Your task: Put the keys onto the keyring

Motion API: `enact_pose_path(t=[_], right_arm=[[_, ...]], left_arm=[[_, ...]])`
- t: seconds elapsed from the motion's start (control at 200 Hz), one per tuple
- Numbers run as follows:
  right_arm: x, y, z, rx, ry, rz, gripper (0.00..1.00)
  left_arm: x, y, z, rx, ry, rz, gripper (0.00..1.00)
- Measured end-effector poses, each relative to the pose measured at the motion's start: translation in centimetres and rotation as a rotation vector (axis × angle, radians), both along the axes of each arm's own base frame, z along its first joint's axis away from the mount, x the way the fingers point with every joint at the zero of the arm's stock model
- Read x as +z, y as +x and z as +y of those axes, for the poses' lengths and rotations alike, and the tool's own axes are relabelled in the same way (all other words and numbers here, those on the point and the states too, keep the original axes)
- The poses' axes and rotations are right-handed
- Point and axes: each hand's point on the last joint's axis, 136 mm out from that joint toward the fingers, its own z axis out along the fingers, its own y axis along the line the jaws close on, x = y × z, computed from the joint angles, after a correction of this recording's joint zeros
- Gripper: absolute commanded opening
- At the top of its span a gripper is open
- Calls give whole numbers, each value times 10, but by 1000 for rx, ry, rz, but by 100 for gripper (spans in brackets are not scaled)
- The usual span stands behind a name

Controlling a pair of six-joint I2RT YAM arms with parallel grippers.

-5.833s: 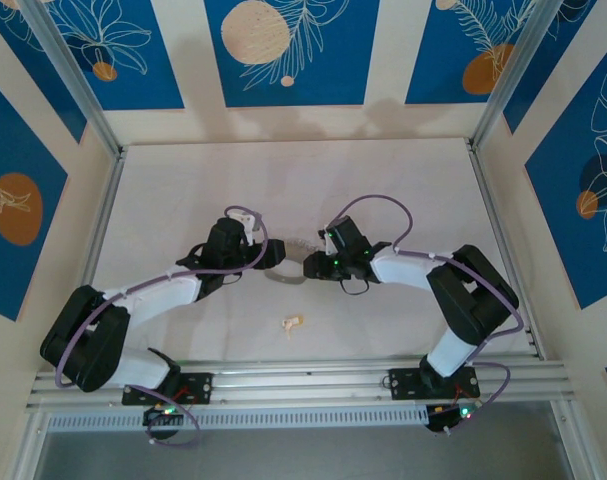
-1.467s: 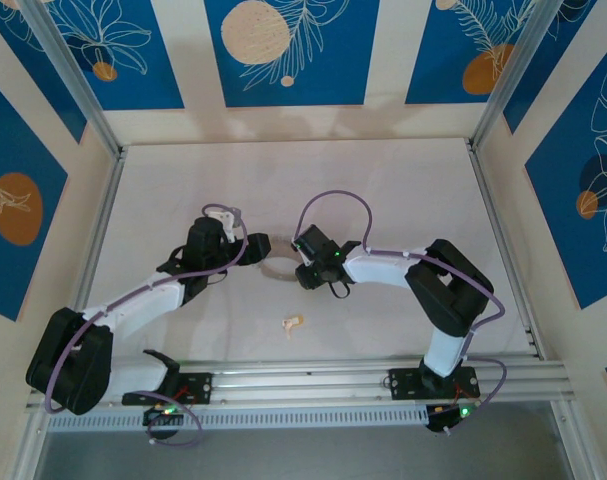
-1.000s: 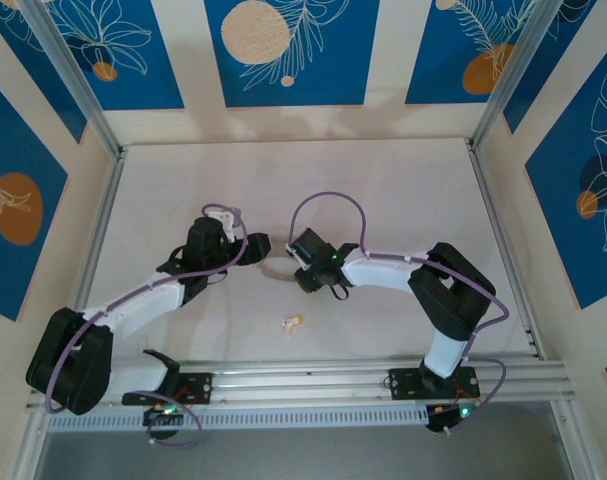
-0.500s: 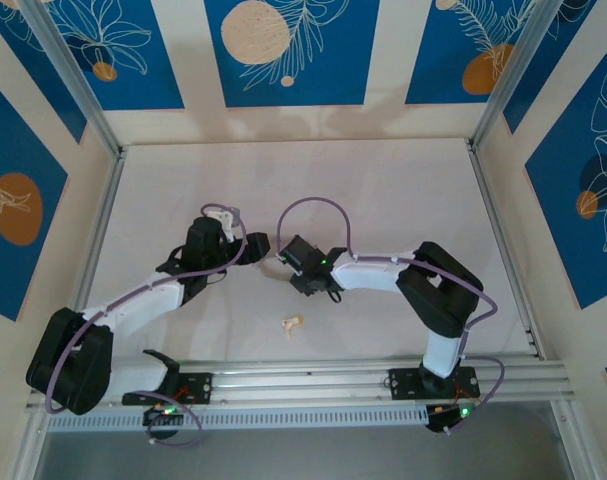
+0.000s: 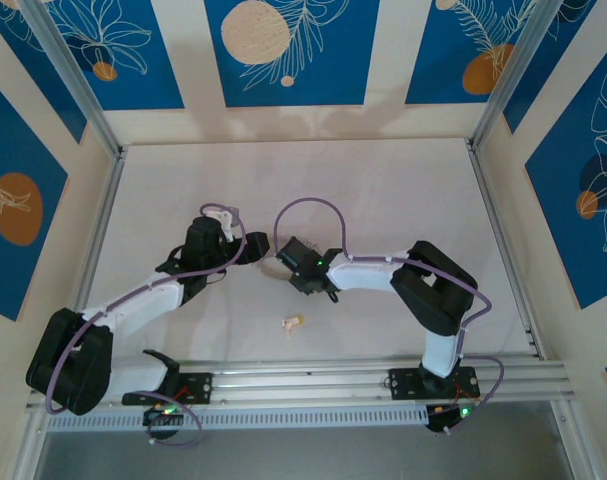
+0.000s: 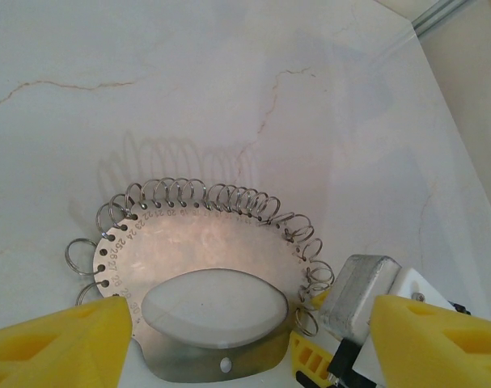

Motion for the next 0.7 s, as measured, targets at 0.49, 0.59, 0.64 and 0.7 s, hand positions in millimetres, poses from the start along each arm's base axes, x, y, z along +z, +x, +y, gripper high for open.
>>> enact_pose_path(t=[0.49,0.59,0.64,0.7], right_arm=[[-1,6,-6,-24,13,12,22],[-1,9,-9,-39,14,10,13],[-1,10,-10,-40,11,9,8],[0,11,-12,-48,11,7,0]], left_arm=[[0,0,0,0,0,0,78],[-3,-1,1,1,2,5,78],[-4,-2,1,0,2,8,78],[-4,-2,1,-1,2,10,78]])
